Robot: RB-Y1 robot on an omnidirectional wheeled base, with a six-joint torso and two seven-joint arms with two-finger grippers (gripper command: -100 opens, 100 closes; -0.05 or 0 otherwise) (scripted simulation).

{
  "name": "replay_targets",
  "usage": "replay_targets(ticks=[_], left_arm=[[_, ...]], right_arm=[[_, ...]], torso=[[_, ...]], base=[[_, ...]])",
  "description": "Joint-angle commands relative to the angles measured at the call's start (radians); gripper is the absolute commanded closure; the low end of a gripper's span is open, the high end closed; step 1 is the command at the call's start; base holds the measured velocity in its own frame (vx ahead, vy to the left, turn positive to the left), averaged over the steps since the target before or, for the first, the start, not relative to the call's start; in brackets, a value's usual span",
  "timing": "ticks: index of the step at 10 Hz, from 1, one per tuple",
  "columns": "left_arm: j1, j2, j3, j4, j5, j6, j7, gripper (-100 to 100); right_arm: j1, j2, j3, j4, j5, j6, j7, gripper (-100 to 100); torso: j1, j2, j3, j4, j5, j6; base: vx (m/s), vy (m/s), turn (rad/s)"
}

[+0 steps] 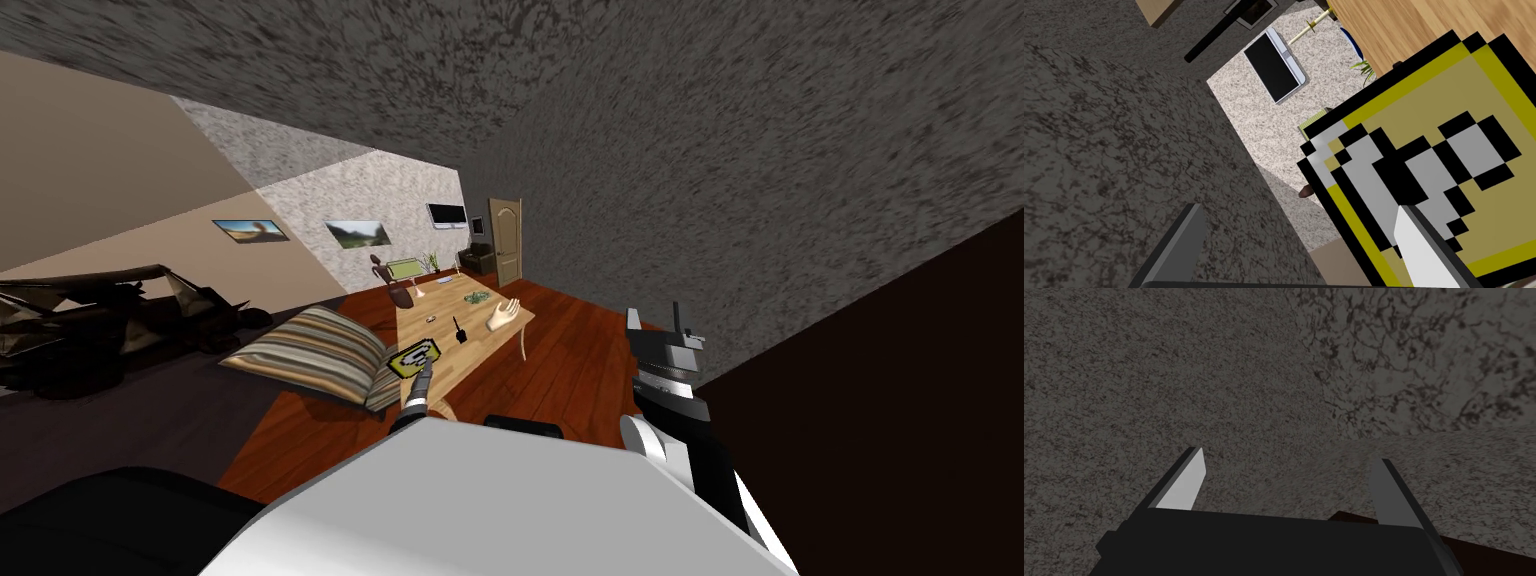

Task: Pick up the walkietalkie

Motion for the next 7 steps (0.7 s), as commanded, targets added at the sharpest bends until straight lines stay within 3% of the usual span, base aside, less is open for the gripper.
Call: replay_targets(ticks=[1,4,7], left_arm=[[-0.01,0.002,-0.001,0.048,0.009,-0.012,-0.018,-100],[-0.048,0.012,-0.005,0.131,0.04,-0.05,-0.074,-100],[-0.068,0.016,-0.007,0.206,0.053,-0.067,-0.099,-100]], right_arm=[[0.0,0.0,0.0,0.0,0.0,0.0,0.0,0],[0.0,0.0,0.0,0.0,0.0,0.0,0.0,0],[0.0,0.0,0.0,0.0,0.0,0.0,0.0,0]], torso=[[0.0,0.0,0.0,0.0,0.0,0.0],[0.0,0.0,0.0,0.0,0.0,-0.001],[0.001,-0.001,0.0,0.0,0.0,0.0]], base=[[0.007,0.03,-0.149],[0.01,0.031,-0.203],[0.016,0.037,-0.174]])
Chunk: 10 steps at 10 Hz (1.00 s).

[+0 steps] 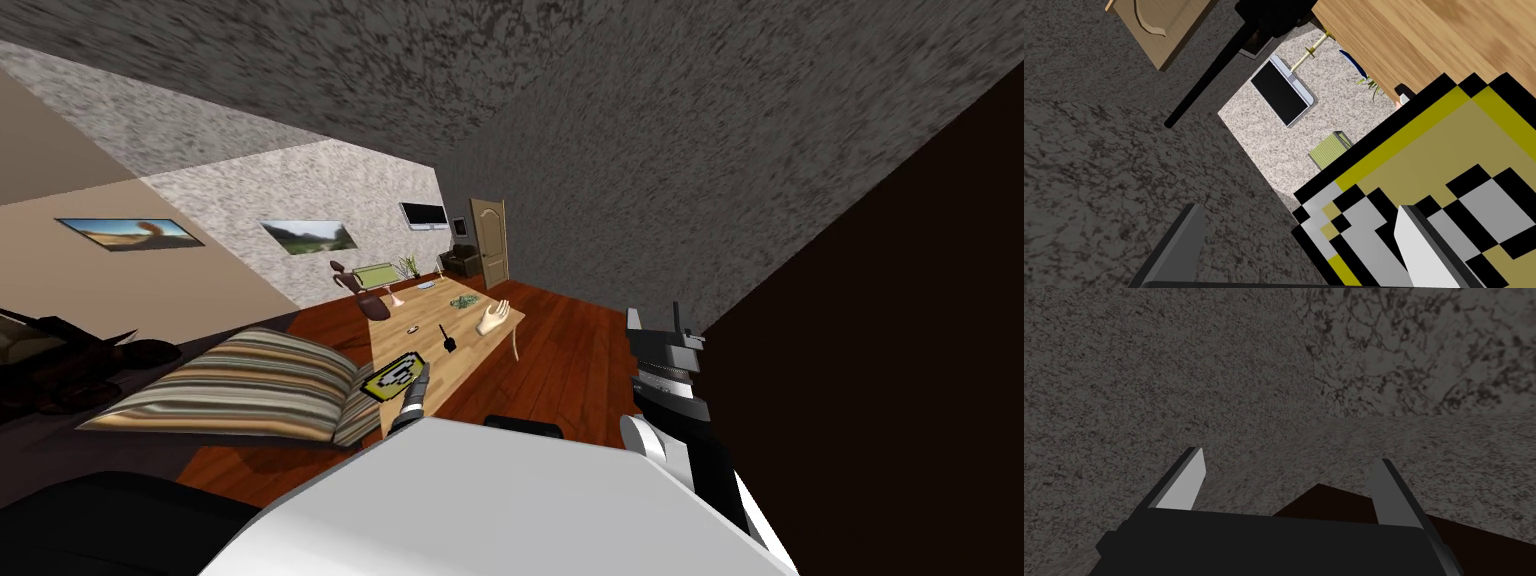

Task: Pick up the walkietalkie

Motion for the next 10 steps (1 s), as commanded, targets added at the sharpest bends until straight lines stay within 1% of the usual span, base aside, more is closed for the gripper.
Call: replay_targets(ticks=[1,2,3,5,6,7,8,10], left_arm=[[-0.021,0.006,-0.002,0.05,0.014,-0.018,-0.026,-100],[-0.021,0.006,-0.002,0.06,0.014,-0.018,-0.026,-100],[-0.041,0.009,-0.005,0.105,0.023,-0.034,-0.047,-100],[-0.078,0.012,-0.011,0.174,0.037,-0.064,-0.085,-100],[-0.078,0.012,-0.011,0.191,0.037,-0.064,-0.085,-100],[-0.095,0.012,-0.014,0.218,0.041,-0.078,-0.101,-100],[-0.095,0.012,-0.014,0.229,0.041,-0.078,-0.101,-100],[-0.127,0.013,-0.02,0.295,0.047,-0.102,-0.128,-100]], right_arm=[[0.0,0.0,0.0,0.0,0.0,0.0,0.0,0],[0.0,0.0,0.0,0.0,0.0,0.0,0.0,0],[0.0,0.0,0.0,0.0,0.0,0.0,0.0,0],[0.0,0.0,0.0,0.0,0.0,0.0,0.0,0],[0.0,0.0,0.0,0.0,0.0,0.0,0.0,0],[0.0,0.0,0.0,0.0,0.0,0.0,0.0,0],[0.0,0.0,0.0,0.0,0.0,0.0,0.0,0],[0.0,0.0,0.0,0.0,0.0,0.0,0.0,0]], torso=[[0.0,0.0,0.0,0.0,0.0,0.0],[0.0,0.0,0.0,0.0,0.0,0.001],[0.0,0.0,0.0,0.0,0.0,0.0],[0.001,0.0,0.0,0.0,0.0,0.001],[0.002,-0.001,0.0,0.0,0.0,0.001],[0.001,-0.001,0.0,0.0,0.0,0.0],[0.0,-0.001,0.0,0.0,0.0,0.0],[-0.001,0.0,0.0,0.0,0.0,0.0]], base=[[0.012,0.033,-0.202],[0.01,0.033,-0.124],[0.006,0.039,-0.272],[0.022,0.066,-0.307],[0.021,0.053,-0.093],[0.013,0.043,-0.168],[0.011,0.036,-0.088],[0.011,0.043,-0.216]])
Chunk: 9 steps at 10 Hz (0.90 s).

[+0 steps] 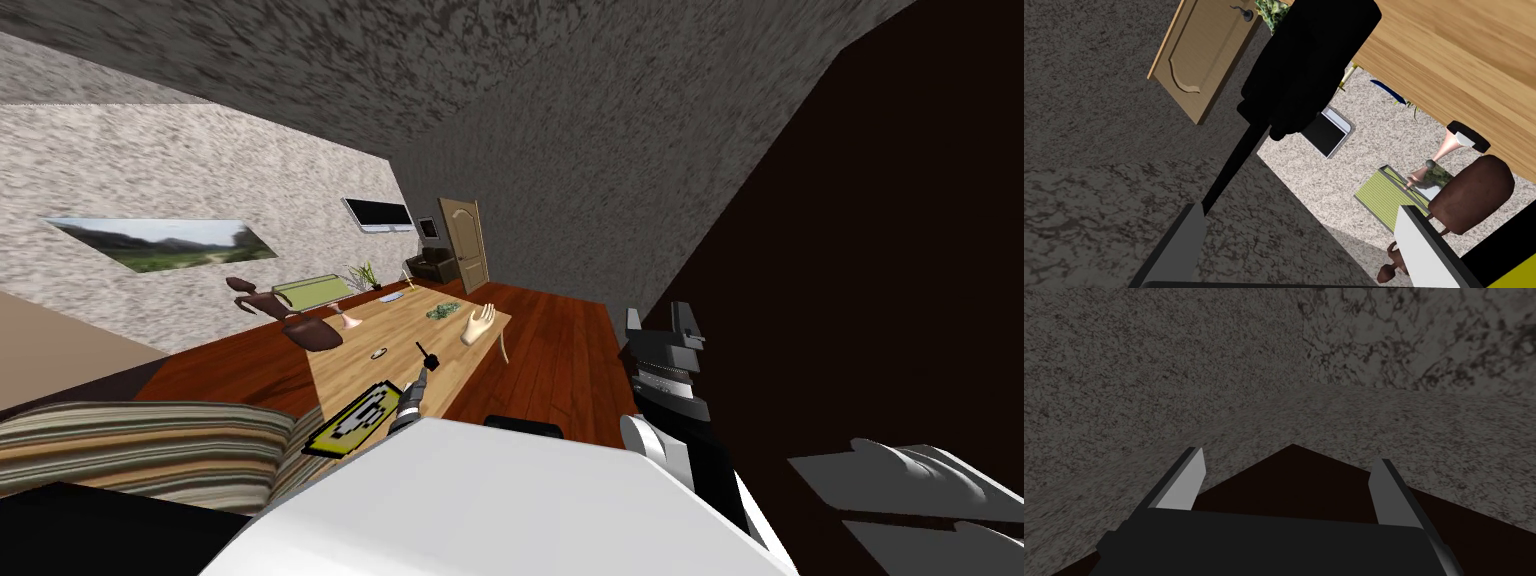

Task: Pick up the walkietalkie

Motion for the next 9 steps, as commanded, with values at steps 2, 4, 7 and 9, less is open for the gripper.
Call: replay_targets(ticks=[2,4,7,9], left_arm=[[-0.035,0.0,-0.007,0.07,0.004,-0.026,-0.031,-100],[-0.055,0.001,-0.012,0.108,0.004,-0.039,-0.044,-100],[-0.062,0.002,-0.013,0.118,0.004,-0.042,-0.048,0],[-0.061,0.002,-0.013,0.118,0.004,-0.042,-0.047,100]], right_arm=[[0.0,0.0,0.0,0.0,0.0,0.0,0.0,0],[0.0,0.0,0.0,0.0,0.0,0.0,0.0,0],[0.0,0.0,0.0,0.0,0.0,0.0,0.0,0],[0.0,0.0,0.0,0.0,0.0,0.0,0.0,0]], torso=[[0.0,0.0,0.0,0.0,0.0,0.0],[0.001,-0.001,-0.001,0.0,0.0,0.0],[-0.002,0.0,0.0,0.0,0.0,-0.001],[-0.004,0.0,0.0,0.0,-0.001,-0.001]], base=[[0.017,0.063,-0.229],[0.027,0.065,-0.144],[0.001,0.029,-0.057],[0.0,0.0,0.0]])
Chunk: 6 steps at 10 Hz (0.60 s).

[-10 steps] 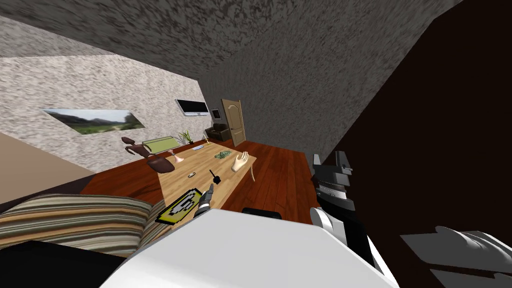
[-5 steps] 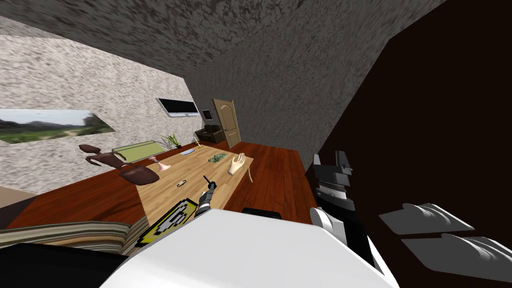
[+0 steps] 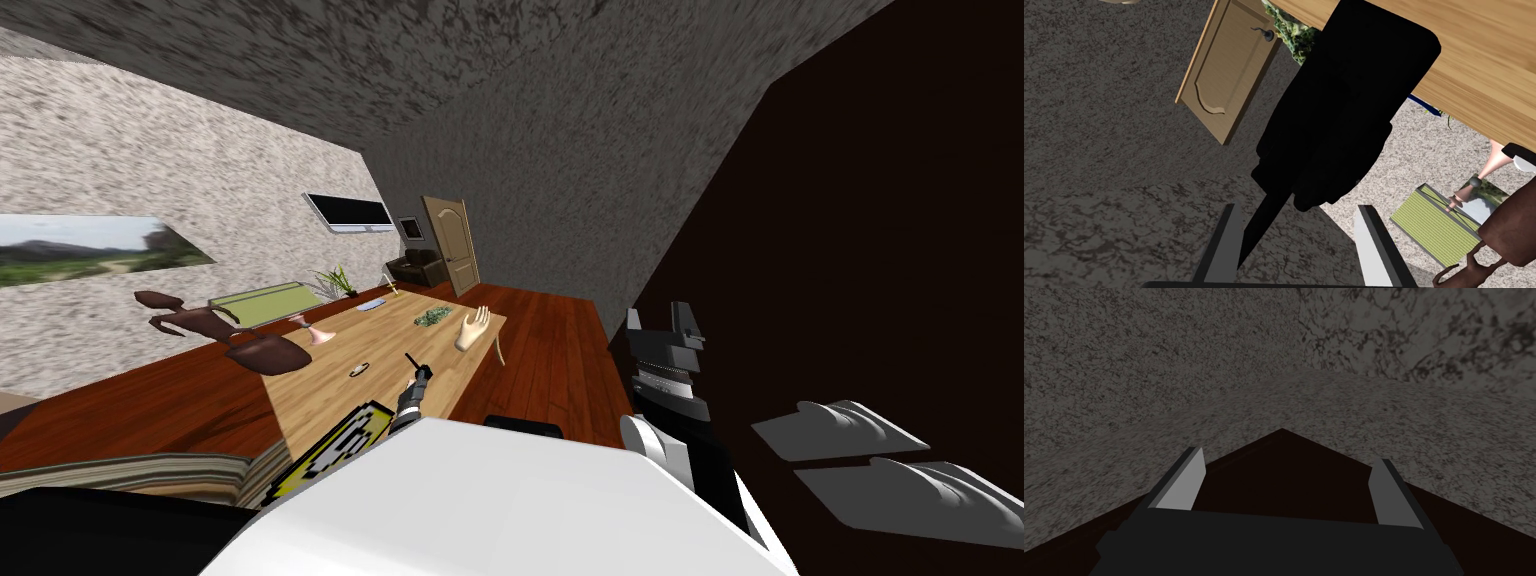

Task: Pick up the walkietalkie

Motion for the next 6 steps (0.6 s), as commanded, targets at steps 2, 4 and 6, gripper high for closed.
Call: replay_targets(ticks=[2,4,6], left_arm=[[0.001,0.0,0.0,0.0,0.0,0.0,0.0,100],[0.001,0.0,0.0,0.0,0.0,0.0,0.0,100],[0.014,0.029,-0.008,0.007,-0.002,0.0,-0.026,-100]], right_arm=[[0.0,0.0,0.0,0.0,0.0,0.0,0.0,0],[0.0,0.0,0.0,0.0,0.0,0.0,0.0,0],[0.0,0.0,0.0,0.0,0.0,0.0,0.0,0]], torso=[[0.0,0.0,0.0,0.0,0.0,0.001],[0.0,0.0,0.0,0.0,0.0,0.001],[0.0,0.0,0.0,0.0,0.0,0.001]], base=[[0.0,0.0,0.0],[0.0,0.0,0.0],[0.013,-0.021,-0.034]])
